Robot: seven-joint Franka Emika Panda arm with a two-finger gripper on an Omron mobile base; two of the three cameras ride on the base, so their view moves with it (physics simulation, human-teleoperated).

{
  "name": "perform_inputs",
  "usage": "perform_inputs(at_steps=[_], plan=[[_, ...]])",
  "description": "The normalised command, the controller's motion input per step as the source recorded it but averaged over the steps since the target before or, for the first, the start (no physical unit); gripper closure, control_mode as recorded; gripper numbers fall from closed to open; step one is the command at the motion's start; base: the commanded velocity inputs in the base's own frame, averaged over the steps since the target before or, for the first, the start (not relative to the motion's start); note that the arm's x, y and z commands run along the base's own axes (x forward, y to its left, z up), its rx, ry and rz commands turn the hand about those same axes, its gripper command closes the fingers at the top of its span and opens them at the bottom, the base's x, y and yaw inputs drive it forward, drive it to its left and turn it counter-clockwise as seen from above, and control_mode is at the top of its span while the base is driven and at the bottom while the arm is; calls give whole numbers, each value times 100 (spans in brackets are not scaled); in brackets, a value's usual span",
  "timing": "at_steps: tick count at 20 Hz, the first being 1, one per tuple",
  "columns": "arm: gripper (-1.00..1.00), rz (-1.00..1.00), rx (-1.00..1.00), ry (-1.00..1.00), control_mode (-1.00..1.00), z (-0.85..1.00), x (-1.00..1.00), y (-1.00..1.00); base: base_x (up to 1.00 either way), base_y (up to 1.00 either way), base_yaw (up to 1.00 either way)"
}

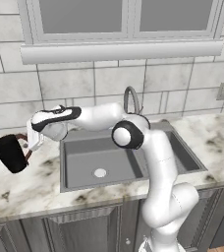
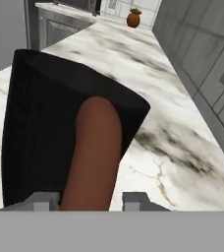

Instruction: Turn on the sink faucet and place the jug under the water for a few seconds to fill it up.

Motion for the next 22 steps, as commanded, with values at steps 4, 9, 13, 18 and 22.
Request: perform_inputs(at_steps=[4, 9, 13, 18, 22], plan=[[100, 0, 1, -5, -100, 0, -61, -15, 0, 0, 0], [100, -1, 3, -6, -100, 11, -69, -46, 0, 0, 0], [100, -2, 11, -4, -100, 0, -65, -73, 0, 0, 0], [100, 0, 15, 1, -100, 55, -10, -98, 0, 0, 0], [100, 0, 8, 1, -100, 23, -21, -100, 0, 0, 0]])
